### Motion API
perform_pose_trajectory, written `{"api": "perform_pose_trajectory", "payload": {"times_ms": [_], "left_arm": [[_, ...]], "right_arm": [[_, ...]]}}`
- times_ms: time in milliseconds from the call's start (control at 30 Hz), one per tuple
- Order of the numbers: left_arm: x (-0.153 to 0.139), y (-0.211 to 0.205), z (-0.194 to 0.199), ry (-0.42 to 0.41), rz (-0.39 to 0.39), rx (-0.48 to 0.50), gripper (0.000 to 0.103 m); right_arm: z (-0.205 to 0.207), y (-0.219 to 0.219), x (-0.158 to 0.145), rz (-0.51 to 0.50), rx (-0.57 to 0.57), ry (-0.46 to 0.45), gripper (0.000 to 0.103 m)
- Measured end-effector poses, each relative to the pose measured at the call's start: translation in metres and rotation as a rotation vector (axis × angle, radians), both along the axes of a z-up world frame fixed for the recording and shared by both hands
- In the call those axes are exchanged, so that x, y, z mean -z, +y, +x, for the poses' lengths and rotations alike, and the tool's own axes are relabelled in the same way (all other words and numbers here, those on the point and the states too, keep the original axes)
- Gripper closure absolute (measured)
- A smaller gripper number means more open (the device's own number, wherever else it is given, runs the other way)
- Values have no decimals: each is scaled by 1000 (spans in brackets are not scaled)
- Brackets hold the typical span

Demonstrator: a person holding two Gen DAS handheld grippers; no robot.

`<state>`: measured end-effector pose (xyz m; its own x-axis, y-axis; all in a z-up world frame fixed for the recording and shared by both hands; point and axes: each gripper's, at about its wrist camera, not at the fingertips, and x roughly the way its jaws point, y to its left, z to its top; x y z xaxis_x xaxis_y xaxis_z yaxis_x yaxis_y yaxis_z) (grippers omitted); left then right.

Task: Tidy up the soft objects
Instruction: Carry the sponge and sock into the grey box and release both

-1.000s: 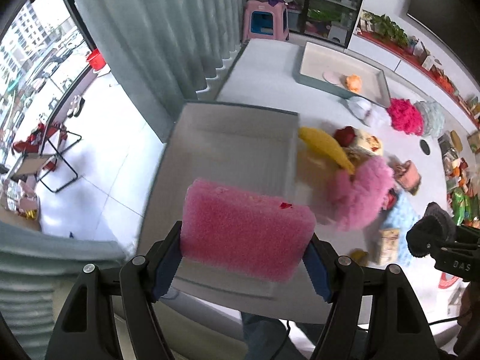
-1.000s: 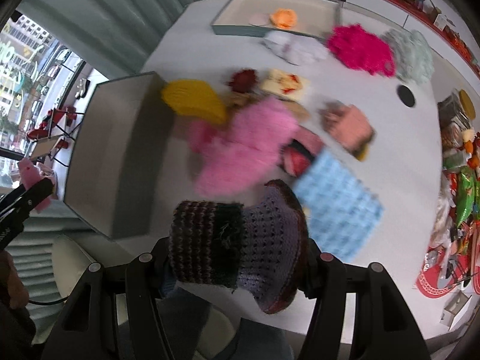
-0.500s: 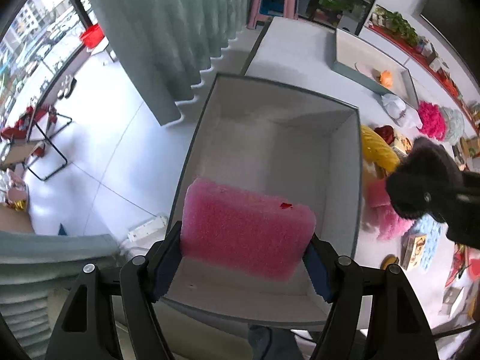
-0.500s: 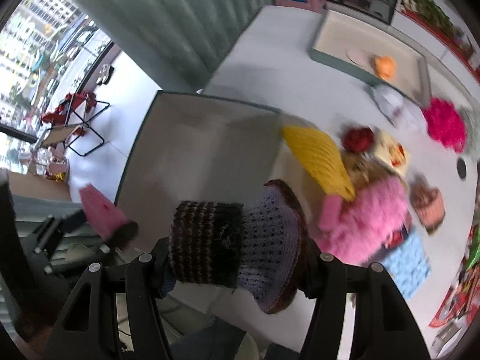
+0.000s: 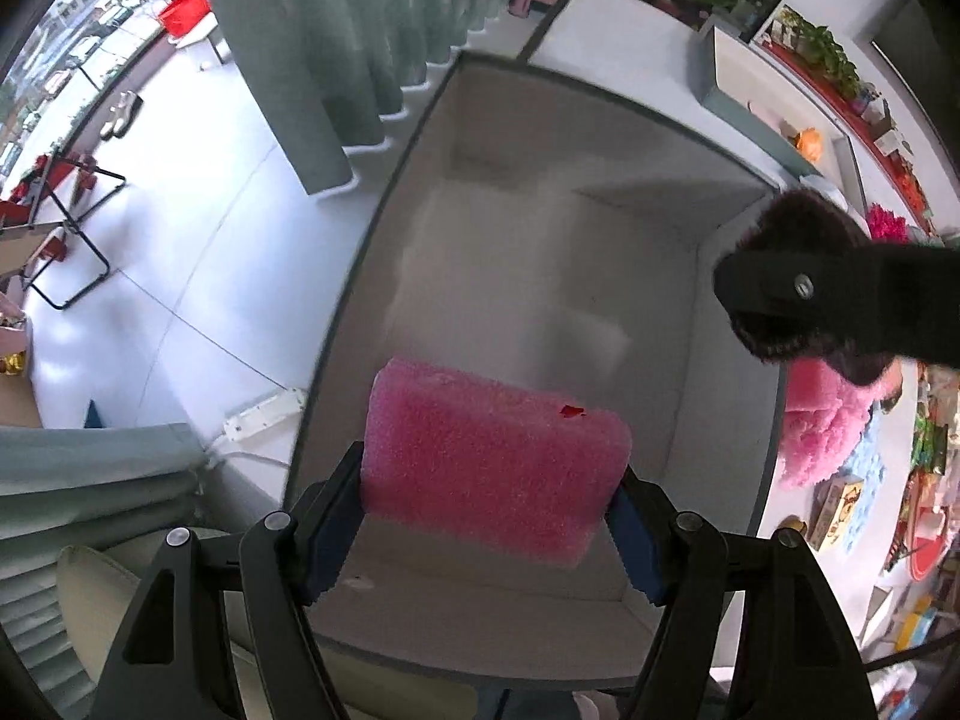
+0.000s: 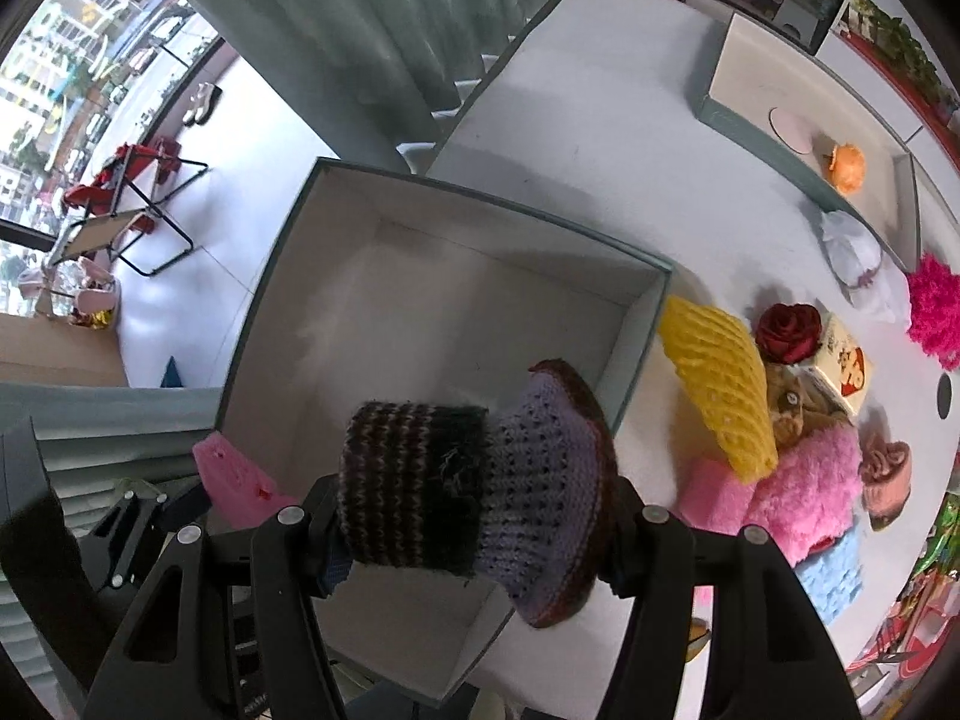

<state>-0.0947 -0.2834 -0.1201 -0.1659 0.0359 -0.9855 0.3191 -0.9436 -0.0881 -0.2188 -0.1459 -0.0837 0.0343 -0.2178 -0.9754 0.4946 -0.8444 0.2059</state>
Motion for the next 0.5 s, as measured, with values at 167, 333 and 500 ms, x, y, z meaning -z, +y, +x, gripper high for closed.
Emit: {"api": "perform_pose_trajectory", "payload": {"times_ms": [167, 333, 500], "left_arm": [[9, 2, -3, -16, 13, 2, 29], [18, 3, -8, -39, 27, 7, 29], [25, 4, -10, -56, 37, 6, 29]], "right_arm": [[-9, -9, 14, 23, -6, -16, 37], [-15, -11, 26, 39, 4, -37, 37], [-15, -17, 34, 57, -7, -49, 37]]}}
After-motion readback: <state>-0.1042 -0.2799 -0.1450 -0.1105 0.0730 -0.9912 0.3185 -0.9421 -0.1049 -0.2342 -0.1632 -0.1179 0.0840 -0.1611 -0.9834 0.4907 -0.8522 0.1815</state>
